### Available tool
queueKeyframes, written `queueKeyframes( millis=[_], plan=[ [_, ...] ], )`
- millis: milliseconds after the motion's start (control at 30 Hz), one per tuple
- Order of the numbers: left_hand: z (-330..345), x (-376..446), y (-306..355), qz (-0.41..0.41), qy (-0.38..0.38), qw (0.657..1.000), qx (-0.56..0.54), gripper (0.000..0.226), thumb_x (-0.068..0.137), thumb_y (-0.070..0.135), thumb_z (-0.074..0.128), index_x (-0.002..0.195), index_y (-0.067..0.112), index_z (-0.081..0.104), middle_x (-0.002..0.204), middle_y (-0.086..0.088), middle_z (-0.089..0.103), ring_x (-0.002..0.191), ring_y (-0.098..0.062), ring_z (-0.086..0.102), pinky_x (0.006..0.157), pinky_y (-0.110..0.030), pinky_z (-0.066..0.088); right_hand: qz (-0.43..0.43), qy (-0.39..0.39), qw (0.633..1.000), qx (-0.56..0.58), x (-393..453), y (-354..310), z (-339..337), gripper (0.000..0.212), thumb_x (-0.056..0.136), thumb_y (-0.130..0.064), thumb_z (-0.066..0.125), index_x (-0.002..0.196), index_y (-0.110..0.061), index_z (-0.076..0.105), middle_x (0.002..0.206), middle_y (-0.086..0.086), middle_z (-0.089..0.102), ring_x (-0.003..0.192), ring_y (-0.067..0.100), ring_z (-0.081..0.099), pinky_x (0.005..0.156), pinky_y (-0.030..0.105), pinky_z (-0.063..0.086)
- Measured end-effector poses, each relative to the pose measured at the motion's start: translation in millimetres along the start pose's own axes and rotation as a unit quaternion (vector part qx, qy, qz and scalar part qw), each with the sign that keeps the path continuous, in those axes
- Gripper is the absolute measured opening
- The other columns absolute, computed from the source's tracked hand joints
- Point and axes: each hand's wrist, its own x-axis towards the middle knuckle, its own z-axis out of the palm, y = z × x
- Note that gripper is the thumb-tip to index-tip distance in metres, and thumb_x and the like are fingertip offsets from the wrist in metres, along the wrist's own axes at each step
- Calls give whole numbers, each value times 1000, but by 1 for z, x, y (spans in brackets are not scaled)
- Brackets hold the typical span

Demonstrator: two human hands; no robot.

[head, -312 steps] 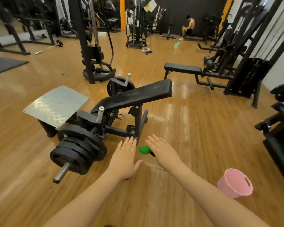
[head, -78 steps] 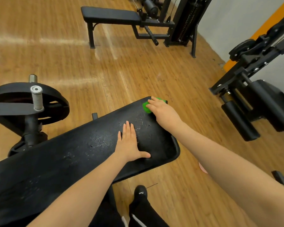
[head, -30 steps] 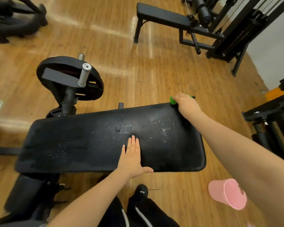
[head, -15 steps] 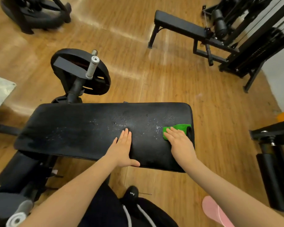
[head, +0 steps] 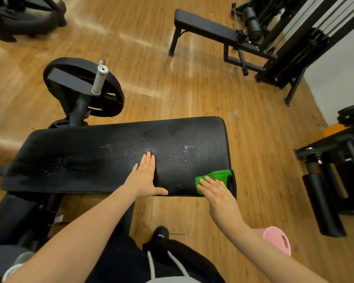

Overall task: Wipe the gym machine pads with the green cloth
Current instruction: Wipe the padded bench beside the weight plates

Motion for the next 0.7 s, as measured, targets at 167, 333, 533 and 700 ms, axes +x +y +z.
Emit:
queueKeyframes(
  millis=[167, 333, 533, 700],
  plan=[
    [2, 1, -3, 8, -3, 1000, -3, 127, 75, 73, 60, 151, 5, -16, 158, -12, -24, 147, -26, -19, 119, -44, 1, 8, -43, 999, 12, 11, -41, 7, 48, 51, 5, 77, 96, -12, 74, 103, 5, 71, 99, 21, 67, 86, 42, 50],
    [0, 2, -4, 14, -8, 1000, -5, 127, 76, 73, 59, 150, 5, -18, 158, -13, -25, 146, -27, -20, 119, -45, 0, -13, -107, 994, 4, 9, -45, 2, 70, 34, 0, 87, 99, -18, 74, 108, 0, 70, 104, 17, 65, 89, 35, 48],
    [-3, 1, -4, 20, -23, 1000, 1, 127, 77, 73, 58, 149, 3, -20, 157, -16, -26, 146, -29, -21, 119, -47, 0, 49, -56, 997, 21, 16, -25, -22, 67, 40, 24, 75, 100, -7, 72, 105, 9, 70, 104, 29, 65, 85, 46, 50],
    [-6, 1, 0, 7, -41, 999, 1, 129, 77, 71, 60, 148, 3, -22, 156, -16, -28, 145, -29, -23, 119, -47, 0, 24, -32, 999, -2, 90, 4, -31, 52, 57, 22, 50, 102, 2, 68, 109, 17, 67, 107, 39, 61, 91, 50, 47]
  ],
)
